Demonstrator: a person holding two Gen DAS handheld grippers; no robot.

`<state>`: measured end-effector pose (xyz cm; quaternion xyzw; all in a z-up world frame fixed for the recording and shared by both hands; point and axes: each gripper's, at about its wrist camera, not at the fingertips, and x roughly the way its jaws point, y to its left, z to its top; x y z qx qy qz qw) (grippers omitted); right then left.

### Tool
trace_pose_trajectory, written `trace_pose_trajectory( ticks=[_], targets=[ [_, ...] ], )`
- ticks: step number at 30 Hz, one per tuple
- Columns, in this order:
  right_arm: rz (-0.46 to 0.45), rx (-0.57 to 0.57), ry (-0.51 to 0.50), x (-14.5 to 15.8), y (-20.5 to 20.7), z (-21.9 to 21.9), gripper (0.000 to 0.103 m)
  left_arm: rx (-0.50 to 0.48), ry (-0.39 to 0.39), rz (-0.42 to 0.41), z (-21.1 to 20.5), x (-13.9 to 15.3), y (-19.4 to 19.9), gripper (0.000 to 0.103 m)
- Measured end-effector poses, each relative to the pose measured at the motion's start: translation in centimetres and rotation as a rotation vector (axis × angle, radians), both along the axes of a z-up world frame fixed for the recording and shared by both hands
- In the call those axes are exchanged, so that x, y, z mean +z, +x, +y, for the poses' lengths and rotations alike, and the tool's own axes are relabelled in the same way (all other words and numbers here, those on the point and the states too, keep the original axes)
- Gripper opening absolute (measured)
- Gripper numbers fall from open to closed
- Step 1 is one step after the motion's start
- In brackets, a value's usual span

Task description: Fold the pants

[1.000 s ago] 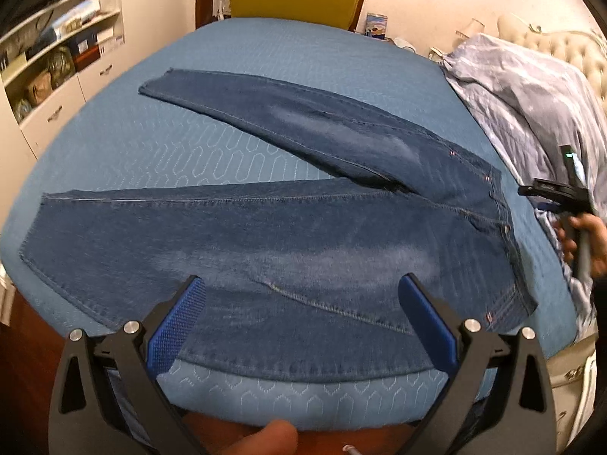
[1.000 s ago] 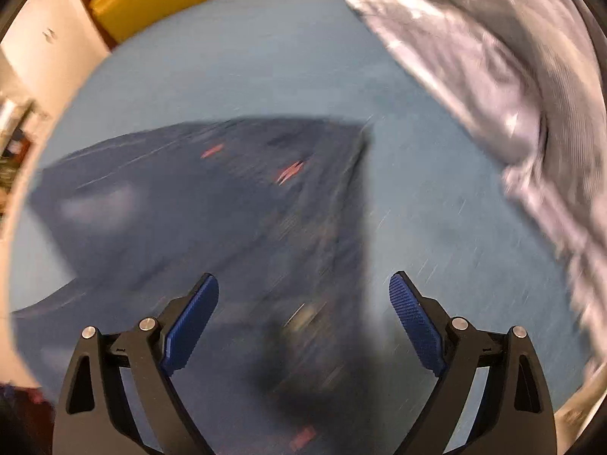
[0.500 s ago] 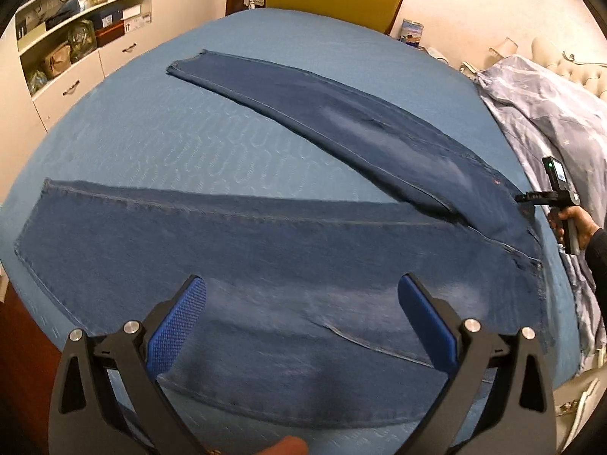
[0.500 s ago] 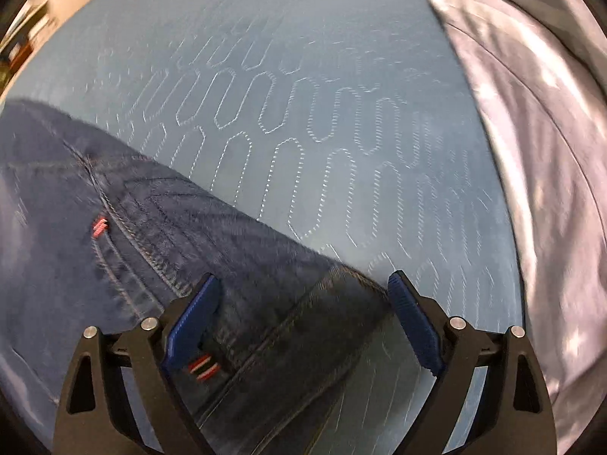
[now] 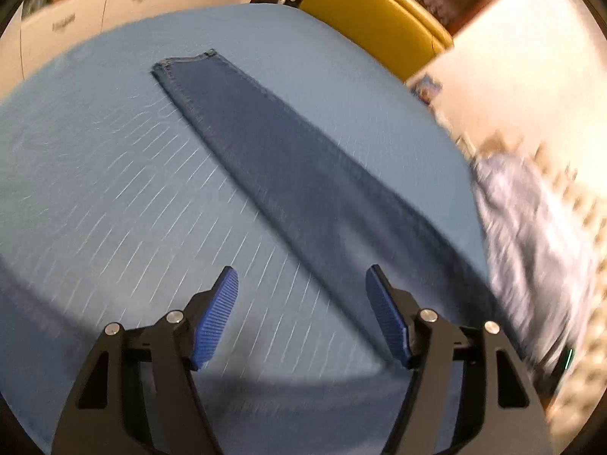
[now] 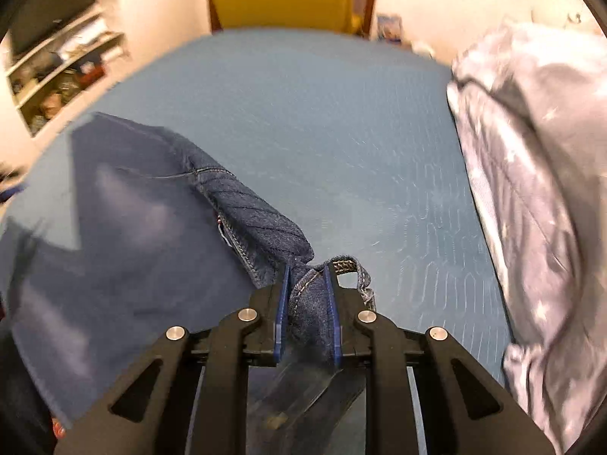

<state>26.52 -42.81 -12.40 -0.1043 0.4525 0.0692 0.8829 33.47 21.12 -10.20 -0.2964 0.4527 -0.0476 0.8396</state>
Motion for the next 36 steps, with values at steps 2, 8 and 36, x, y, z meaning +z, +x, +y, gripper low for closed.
trace_pose_trajectory(
  ticks=[2,8,36],
  targets=[
    [-0.022,0.007,0.020,1.1,-3.2,1.2,0.019,0.021,-0.072,0.004,1.1,-1.0,3.3,0.069],
    [-0.013,-0.009,0.086,0.7,-11.5,5.5,0.019,0.065,-0.390,0.111,3.5,-8.0,11.2,0.057],
    [-0.068,-0.102,0.094,4.3,-15.6,5.9,0.015,0.209,-0.490,0.184,5.9,-13.7,17.9,0.029]
  ],
)
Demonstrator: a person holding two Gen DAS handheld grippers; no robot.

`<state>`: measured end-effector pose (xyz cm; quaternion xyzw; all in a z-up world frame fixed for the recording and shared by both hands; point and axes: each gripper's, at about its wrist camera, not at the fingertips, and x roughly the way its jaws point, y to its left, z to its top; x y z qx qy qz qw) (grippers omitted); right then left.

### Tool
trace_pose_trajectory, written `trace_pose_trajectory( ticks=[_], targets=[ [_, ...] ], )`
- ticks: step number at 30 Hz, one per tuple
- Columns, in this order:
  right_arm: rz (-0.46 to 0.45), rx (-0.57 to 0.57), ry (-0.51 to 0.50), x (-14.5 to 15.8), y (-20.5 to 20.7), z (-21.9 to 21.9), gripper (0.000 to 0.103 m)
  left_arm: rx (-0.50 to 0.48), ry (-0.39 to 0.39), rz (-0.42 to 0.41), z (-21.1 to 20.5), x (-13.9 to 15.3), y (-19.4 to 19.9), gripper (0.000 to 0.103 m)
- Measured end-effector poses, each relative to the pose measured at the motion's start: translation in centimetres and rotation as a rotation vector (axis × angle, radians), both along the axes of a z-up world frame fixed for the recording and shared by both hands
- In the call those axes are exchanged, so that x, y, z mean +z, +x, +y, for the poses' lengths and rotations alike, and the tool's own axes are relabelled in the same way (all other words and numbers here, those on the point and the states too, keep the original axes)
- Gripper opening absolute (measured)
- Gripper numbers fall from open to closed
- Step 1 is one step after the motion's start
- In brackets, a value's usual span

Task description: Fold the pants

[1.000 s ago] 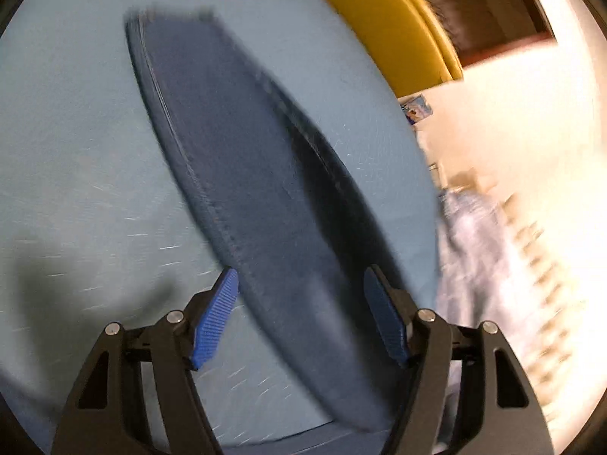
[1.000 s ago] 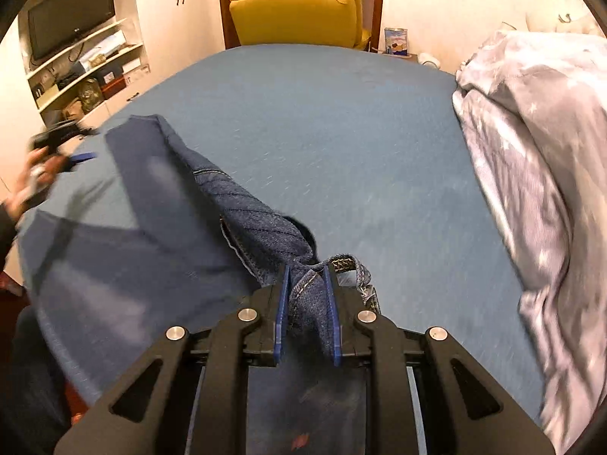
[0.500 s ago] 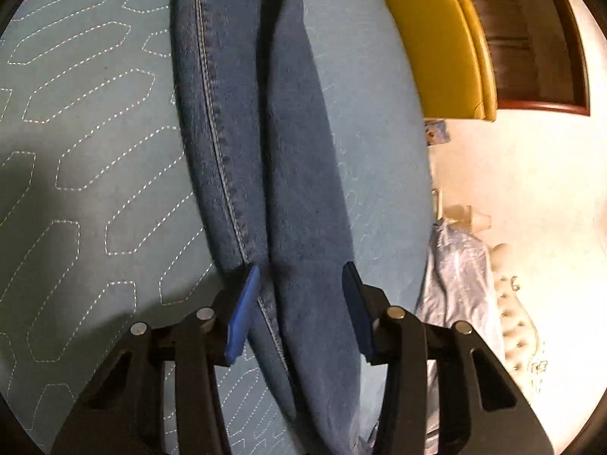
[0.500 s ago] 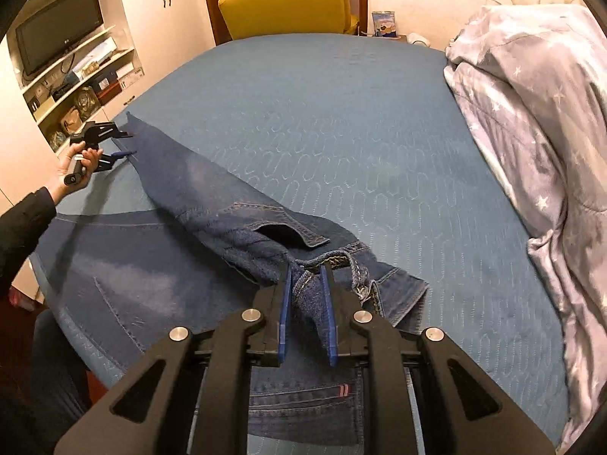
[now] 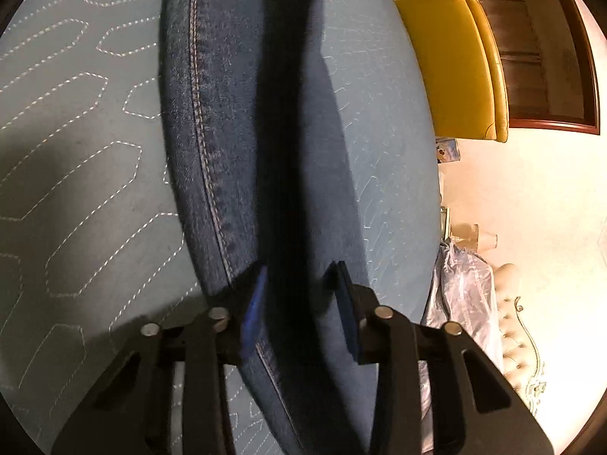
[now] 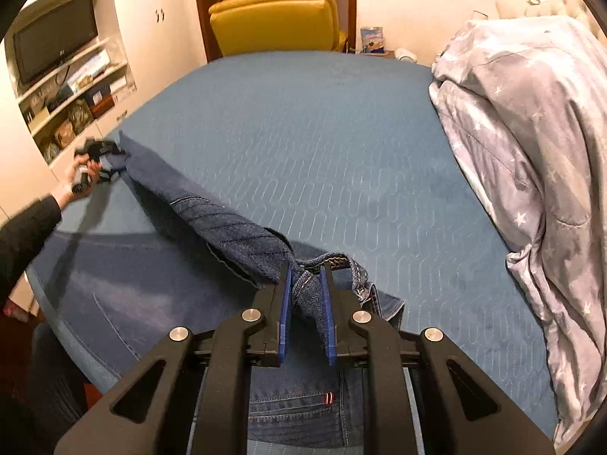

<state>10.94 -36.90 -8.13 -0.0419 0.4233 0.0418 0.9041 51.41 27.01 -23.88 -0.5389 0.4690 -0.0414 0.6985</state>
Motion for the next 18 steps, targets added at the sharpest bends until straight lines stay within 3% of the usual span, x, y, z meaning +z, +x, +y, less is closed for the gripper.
trace_pose_trajectory(
  ticks=[2,4,6,8,9,12,15,18],
  targets=[
    [-0.002,-0.008,-0.010,0.3,0.2,-0.1,0.015,0.016,-0.008,0.008,0.7,-0.1,-0.1,0.003],
    [0.004,0.001,-0.034,0.3,0.2,0.0,0.015,0.026,-0.018,-0.017,1.5,1.2,-0.8,0.001],
    [0.013,0.025,-0.056,0.2,0.0,0.0,0.015,0.028,0.028,-0.053,2.5,3.8,-2.7,0.001],
    [0.021,0.045,-0.068,-0.1,-0.6,-0.3,0.015,0.035,0.081,-0.081,3.6,7.5,-7.2,0.001],
    [0.026,0.054,-0.077,-0.4,-1.2,-0.7,0.015,0.023,0.151,-0.085,4.0,9.8,-10.8,0.001],
    [0.071,0.068,-0.067,-2.4,-3.0,-2.7,0.015,0.027,0.230,-0.117,5.1,12.6,-22.3,0.001],
    [0.159,0.060,-0.017,-6.1,-5.0,-4.6,0.015,0.041,0.255,-0.059,5.5,10.6,-31.2,0.001],
    [0.249,-0.006,0.073,-10.2,-6.7,-6.6,0.016,0.029,0.264,0.043,4.7,5.2,-37.2,0.001]
  ],
)
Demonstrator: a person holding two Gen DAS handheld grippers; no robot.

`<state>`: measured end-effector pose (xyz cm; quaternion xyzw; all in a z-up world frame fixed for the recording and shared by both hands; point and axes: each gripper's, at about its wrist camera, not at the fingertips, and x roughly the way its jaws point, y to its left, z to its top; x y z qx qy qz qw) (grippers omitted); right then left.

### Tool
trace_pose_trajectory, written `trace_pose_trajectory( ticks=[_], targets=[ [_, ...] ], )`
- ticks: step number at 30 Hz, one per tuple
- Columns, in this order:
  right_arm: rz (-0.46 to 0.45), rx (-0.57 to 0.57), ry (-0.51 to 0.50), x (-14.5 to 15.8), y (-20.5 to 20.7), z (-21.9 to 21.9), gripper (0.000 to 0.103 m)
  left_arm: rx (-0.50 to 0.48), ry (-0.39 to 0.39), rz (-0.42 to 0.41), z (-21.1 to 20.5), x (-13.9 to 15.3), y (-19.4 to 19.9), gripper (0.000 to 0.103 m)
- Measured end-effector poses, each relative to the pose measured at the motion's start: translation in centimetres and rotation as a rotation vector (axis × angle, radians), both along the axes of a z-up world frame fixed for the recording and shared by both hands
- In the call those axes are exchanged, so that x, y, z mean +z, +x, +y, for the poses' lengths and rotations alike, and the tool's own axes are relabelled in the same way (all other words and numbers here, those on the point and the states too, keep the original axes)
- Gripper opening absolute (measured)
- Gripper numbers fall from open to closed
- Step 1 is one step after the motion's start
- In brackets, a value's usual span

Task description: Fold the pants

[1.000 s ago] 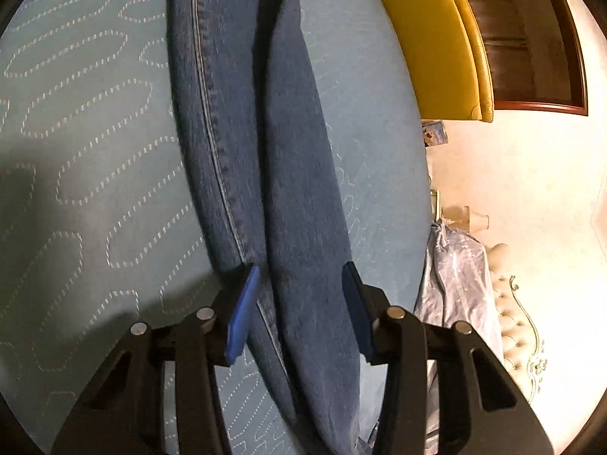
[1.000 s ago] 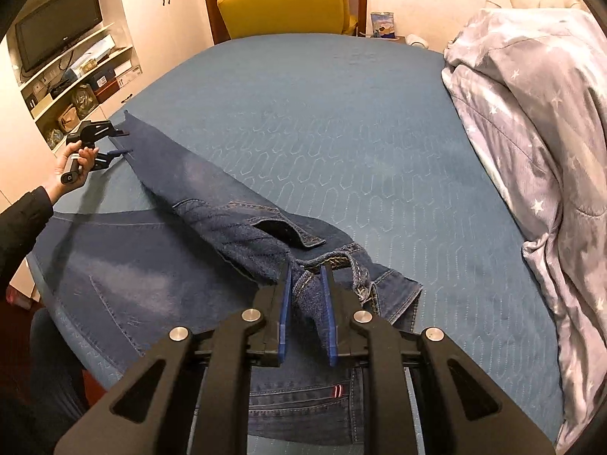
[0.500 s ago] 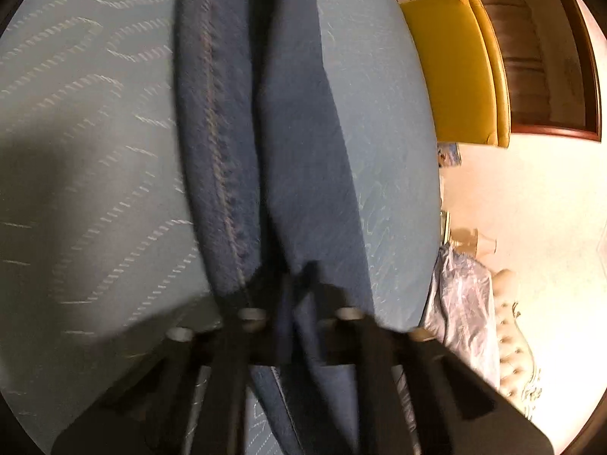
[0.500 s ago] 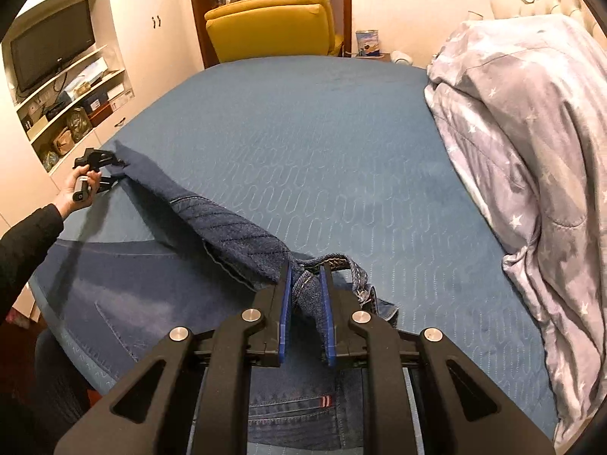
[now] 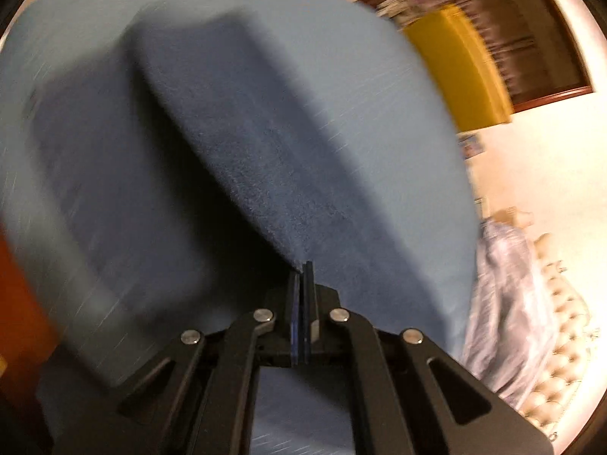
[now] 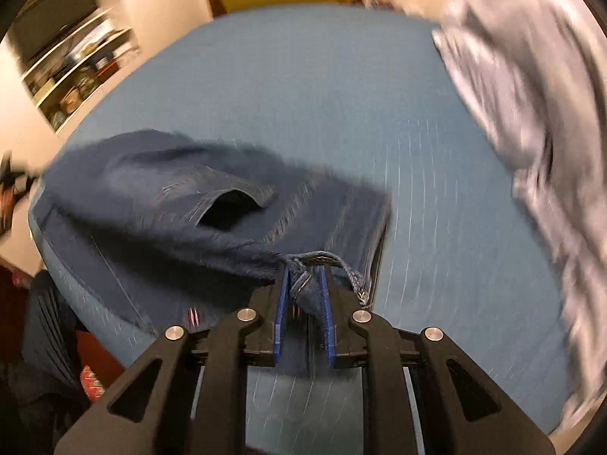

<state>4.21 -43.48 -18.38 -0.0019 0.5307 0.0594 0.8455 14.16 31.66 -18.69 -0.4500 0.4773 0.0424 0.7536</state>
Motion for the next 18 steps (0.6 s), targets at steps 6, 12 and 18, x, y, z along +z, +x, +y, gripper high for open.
trace_pose_trajectory(
  ticks=[6,12,18],
  targets=[
    [0.014,-0.313,0.106,-2.4,-5.2,-4.0,0.054,0.008,-0.031,-0.035,-0.1,-3.0,-1.1,0.002],
    [0.021,-0.559,0.407,-3.8,-8.1,-4.0,0.054,-0.028,-0.058,-0.066,0.0,-2.8,-0.4,0.019],
    [0.021,-0.674,0.538,-6.5,-4.4,-2.4,0.054,-0.024,-0.102,-0.080,1.1,-3.9,-0.4,0.018]
  ],
)
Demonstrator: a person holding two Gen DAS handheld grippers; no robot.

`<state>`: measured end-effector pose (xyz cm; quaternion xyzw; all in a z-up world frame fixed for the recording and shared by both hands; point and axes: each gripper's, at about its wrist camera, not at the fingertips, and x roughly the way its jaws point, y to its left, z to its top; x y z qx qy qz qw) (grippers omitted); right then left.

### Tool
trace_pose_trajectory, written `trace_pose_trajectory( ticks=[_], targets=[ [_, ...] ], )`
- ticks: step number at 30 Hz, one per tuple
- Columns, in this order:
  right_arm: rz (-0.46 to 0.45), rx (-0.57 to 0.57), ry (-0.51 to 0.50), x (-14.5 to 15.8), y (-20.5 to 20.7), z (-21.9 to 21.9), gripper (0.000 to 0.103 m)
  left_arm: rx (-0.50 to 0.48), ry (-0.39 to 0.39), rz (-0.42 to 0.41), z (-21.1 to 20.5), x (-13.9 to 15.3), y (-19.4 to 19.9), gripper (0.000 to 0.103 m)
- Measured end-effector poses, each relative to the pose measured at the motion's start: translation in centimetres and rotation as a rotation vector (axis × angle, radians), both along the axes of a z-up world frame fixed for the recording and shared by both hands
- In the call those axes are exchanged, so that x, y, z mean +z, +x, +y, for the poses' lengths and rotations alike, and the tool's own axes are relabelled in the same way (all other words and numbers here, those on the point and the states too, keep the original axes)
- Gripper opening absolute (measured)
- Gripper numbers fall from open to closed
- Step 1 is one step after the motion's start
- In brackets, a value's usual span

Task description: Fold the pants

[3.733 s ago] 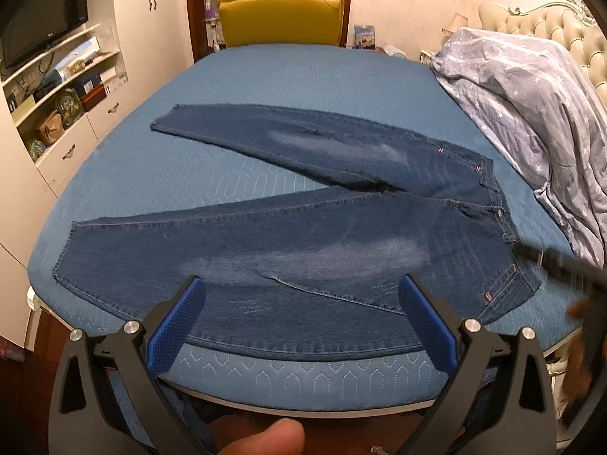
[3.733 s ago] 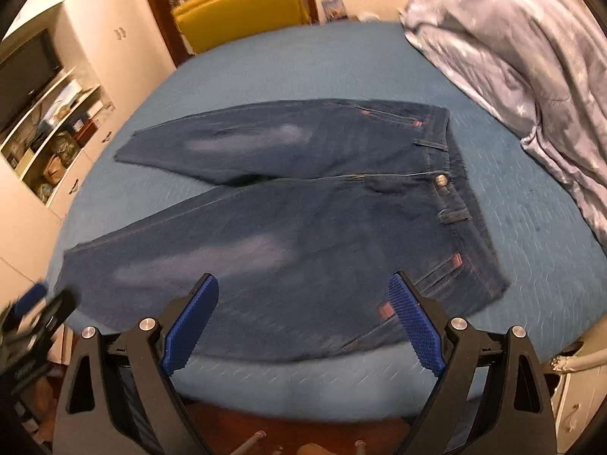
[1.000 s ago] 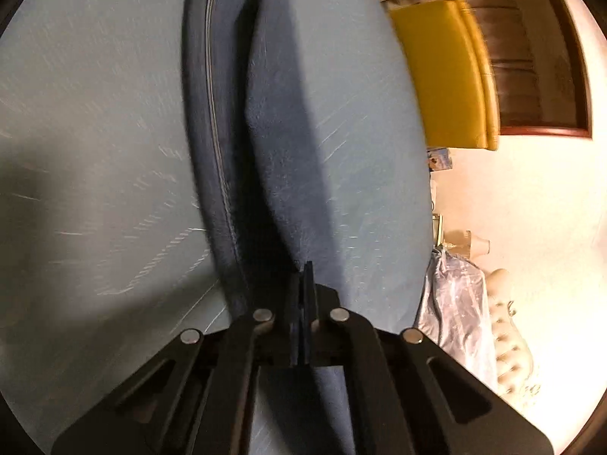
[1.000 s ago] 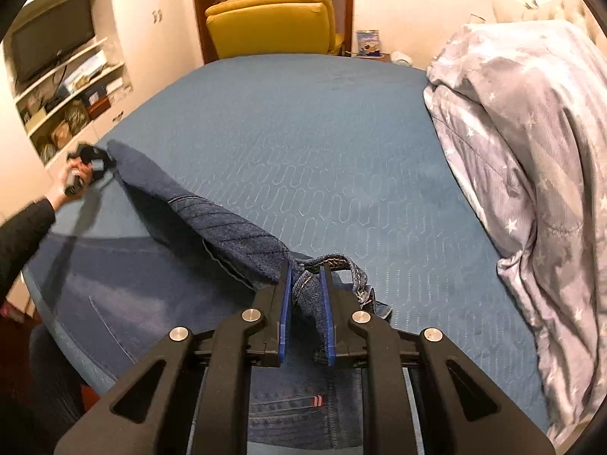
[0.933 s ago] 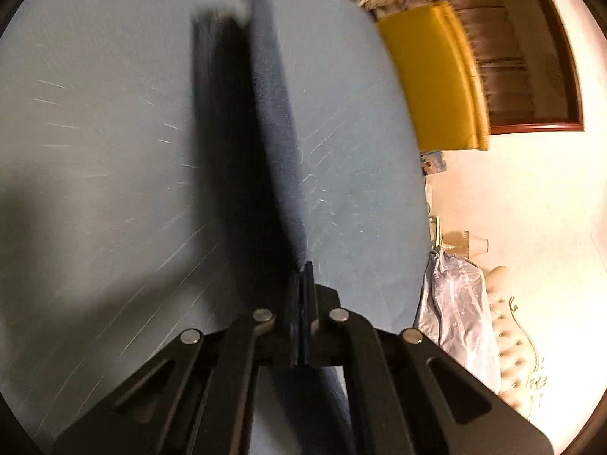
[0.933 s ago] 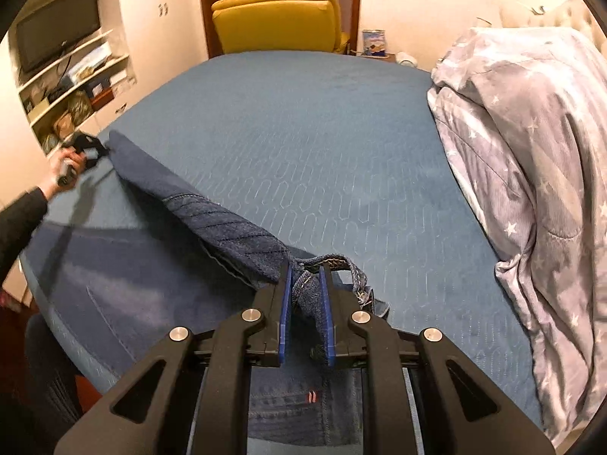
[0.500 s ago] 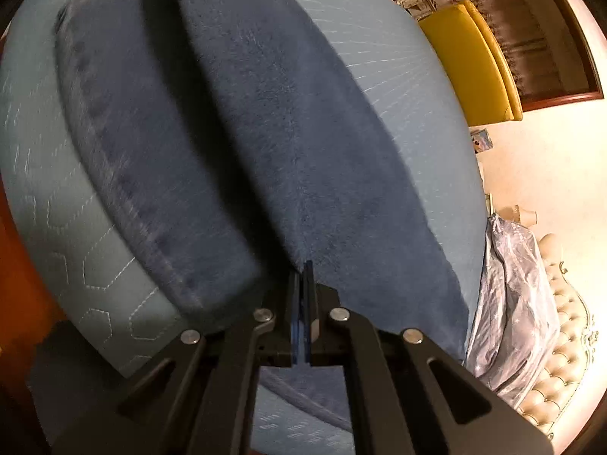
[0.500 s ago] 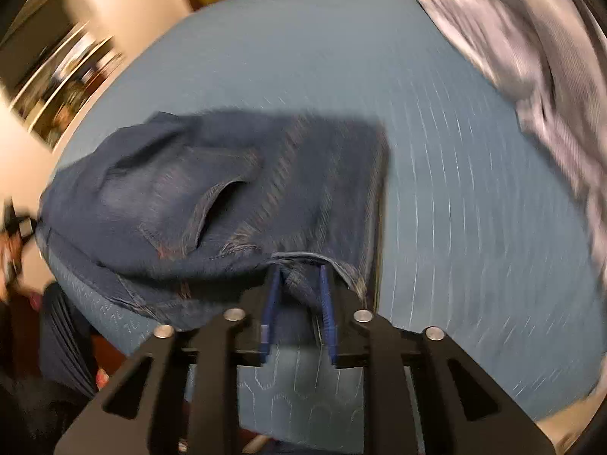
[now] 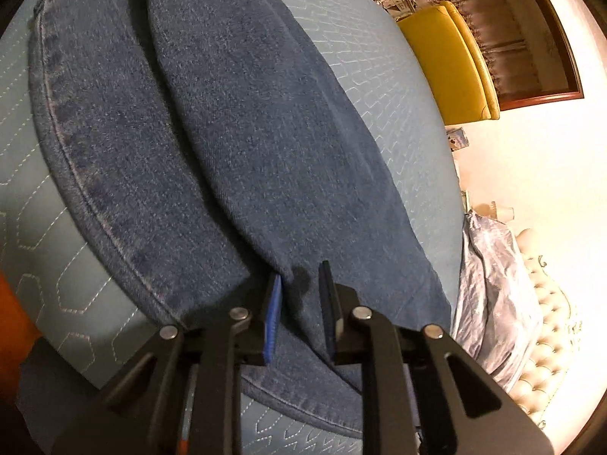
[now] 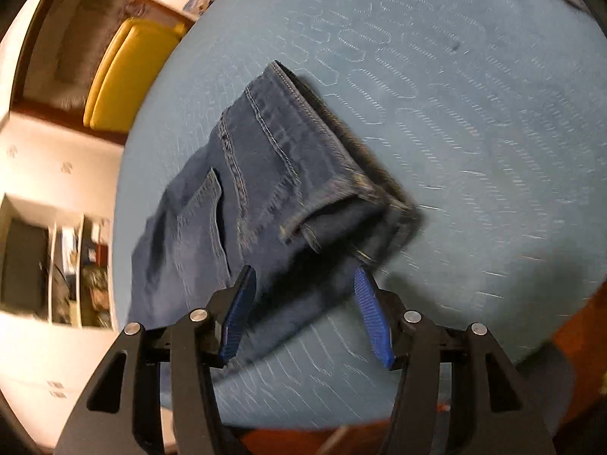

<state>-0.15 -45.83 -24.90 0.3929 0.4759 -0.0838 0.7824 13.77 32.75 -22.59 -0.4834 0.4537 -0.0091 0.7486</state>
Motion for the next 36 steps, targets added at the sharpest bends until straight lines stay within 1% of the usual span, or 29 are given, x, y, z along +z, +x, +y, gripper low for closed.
trace_pose_trajectory(
  ticks=[1,2,3,5,7,8,10,11,12,14,15,16,17,18,20,23,24,26,28,29,30,32,34,36],
  targets=[
    [0.003,-0.012,0.000,-0.4,0.5,0.1,0.054,-0.002,-0.004,0.004,0.3,-0.2,0.1,0.012],
    [0.004,-0.024,-0.008,-0.6,0.9,0.2,0.047,-0.004,0.007,0.010,0.6,-0.2,0.2,0.001],
    [0.013,-0.038,-0.044,-0.6,1.2,0.3,0.009,-0.010,0.017,0.005,0.6,0.2,0.1,0.001],
    [0.016,-0.021,-0.079,0.4,1.6,0.8,0.009,-0.017,0.024,-0.018,0.9,2.1,-0.2,0.001],
    [-0.010,0.024,-0.137,2.9,1.5,1.9,0.008,-0.018,0.002,-0.060,0.7,4.4,-1.0,0.001],
    [-0.030,0.032,-0.134,4.5,1.1,2.2,0.008,-0.018,0.001,-0.068,0.7,5.0,-1.6,0.001],
    [-0.039,0.034,-0.158,5.8,0.6,2.2,0.008,-0.014,0.004,-0.079,0.6,5.7,-3.0,0.001],
    [-0.024,0.036,-0.176,5.7,0.6,1.9,0.008,-0.007,-0.011,-0.066,0.8,5.1,-3.4,0.001],
    [-0.005,0.034,-0.173,5.1,0.7,1.7,0.008,-0.003,-0.022,-0.050,0.8,4.5,-3.6,0.001],
    [0.031,0.058,-0.171,3.6,1.2,1.4,0.008,-0.005,-0.028,-0.010,1.0,2.1,-3.6,0.001],
    [0.057,0.080,-0.195,2.5,1.7,1.5,0.008,-0.006,-0.042,0.013,1.0,0.9,-3.5,0.001],
    [0.093,0.086,-0.211,1.4,2.0,1.5,0.008,-0.005,-0.038,0.032,1.0,0.1,-3.5,0.001],
    [0.112,0.084,-0.210,0.8,2.1,1.7,0.008,-0.002,-0.038,0.033,1.0,0.0,-3.5,0.001],
    [0.101,0.079,-0.210,1.0,1.8,1.8,0.007,0.004,-0.046,0.022,1.1,0.2,-3.9,0.001],
    [0.061,0.077,-0.212,2.2,1.4,1.9,0.007,-0.006,-0.031,-0.007,1.0,1.3,-4.3,0.001],
    [0.047,0.081,-0.233,3.3,1.4,2.1,0.007,0.005,-0.048,0.005,1.1,0.8,-4.4,0.001],
    [0.045,0.081,-0.234,3.1,0.9,1.6,0.007,0.004,-0.045,0.006,1.2,0.6,-4.6,0.001],
    [0.069,0.086,-0.252,2.2,0.8,1.6,0.007,0.005,-0.050,0.040,1.0,-0.7,-4.6,0.001],
    [0.105,0.093,-0.270,0.3,0.4,1.2,0.005,0.010,-0.082,0.019,1.1,-1.1,-4.8,0.002],
    [0.107,0.090,-0.266,-0.2,0.4,1.2,0.004,0.015,-0.089,0.009,1.3,-1.1,-4.9,0.006],
    [0.106,0.087,-0.275,-0.5,0.4,1.3,0.004,0.027,-0.096,-0.009,1.8,-1.0,-5.1,0.016],
    [0.115,0.099,-0.319,-0.7,1.0,1.7,0.003,0.062,-0.123,-0.054,3.5,-0.8,-5.5,0.030],
    [0.134,0.115,-0.375,-0.8,1.5,2.5,0.003,0.109,-0.151,-0.072,5.3,-1.1,-5.3,0.031],
    [0.147,0.116,-0.400,-1.1,1.9,3.1,0.003,0.142,-0.182,-0.079,7.1,-1.6,-4.9,0.031]
  ],
)
